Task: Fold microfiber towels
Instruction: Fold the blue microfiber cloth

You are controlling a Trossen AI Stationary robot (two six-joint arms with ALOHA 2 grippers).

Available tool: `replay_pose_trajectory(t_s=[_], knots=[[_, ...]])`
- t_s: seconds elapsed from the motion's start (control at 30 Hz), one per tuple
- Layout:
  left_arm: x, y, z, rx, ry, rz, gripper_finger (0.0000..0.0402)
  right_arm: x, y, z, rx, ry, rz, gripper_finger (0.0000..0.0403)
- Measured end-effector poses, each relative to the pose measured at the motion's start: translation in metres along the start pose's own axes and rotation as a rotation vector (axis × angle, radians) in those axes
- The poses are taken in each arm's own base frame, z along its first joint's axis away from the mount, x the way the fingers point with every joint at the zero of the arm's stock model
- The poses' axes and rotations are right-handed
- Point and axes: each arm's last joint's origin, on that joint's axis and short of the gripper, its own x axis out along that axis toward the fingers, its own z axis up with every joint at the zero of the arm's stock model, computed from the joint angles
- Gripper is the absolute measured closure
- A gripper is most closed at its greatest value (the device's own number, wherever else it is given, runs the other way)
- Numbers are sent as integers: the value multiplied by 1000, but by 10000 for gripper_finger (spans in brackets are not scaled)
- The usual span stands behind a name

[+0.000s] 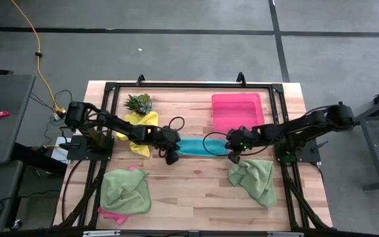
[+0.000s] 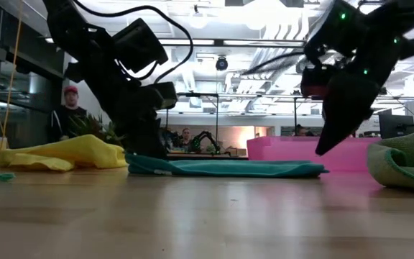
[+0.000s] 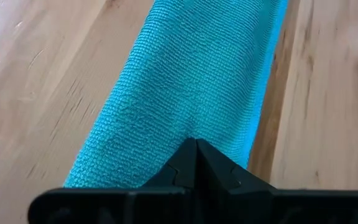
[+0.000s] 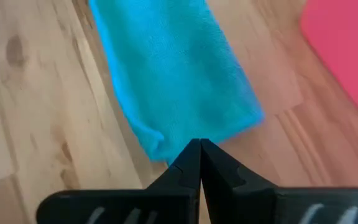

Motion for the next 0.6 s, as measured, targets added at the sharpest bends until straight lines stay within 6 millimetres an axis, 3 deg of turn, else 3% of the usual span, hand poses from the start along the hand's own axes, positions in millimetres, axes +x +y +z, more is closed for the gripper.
replay_pose_trajectory(t_s=[0.43,0.6], knots=[[-24,-4,14,51,-94,-44,402,-50,-14,-17,186,-56,29,403],[-30,-10,20,81,-119,-185,402,-56,-21,-26,321,-95,33,403]])
